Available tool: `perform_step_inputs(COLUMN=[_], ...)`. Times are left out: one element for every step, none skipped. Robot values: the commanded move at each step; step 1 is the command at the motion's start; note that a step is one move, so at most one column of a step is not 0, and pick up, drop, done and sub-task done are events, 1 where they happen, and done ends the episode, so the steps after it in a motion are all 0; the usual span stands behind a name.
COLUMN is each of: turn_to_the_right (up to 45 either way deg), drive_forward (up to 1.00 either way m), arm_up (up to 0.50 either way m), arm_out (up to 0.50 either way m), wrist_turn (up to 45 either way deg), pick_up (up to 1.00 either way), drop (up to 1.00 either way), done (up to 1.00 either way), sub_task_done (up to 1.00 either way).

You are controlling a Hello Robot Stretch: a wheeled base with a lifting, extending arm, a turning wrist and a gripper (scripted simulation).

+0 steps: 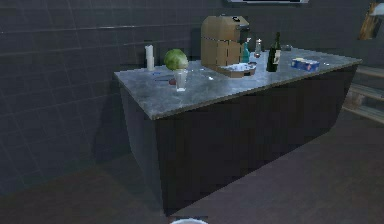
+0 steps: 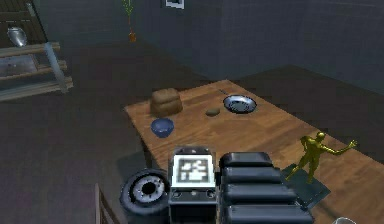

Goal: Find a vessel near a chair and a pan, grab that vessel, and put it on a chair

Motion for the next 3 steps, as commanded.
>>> perform_step_inputs(turn_to_the_right=[-45.0,-6.0,0.0], drive_forward=[0.00,0.00,0.30], arm_up=[0.00,0.00,0.00], arm_out=[0.00,0.00,0.00], wrist_turn=[0.0,0.0,0.0], pick_up=[0.00,0.00,0.00], drop=[0.00,0.00,0.00], done=[0.00,0.00,0.00], sub_task_done=[0.00,0.00,0.00])
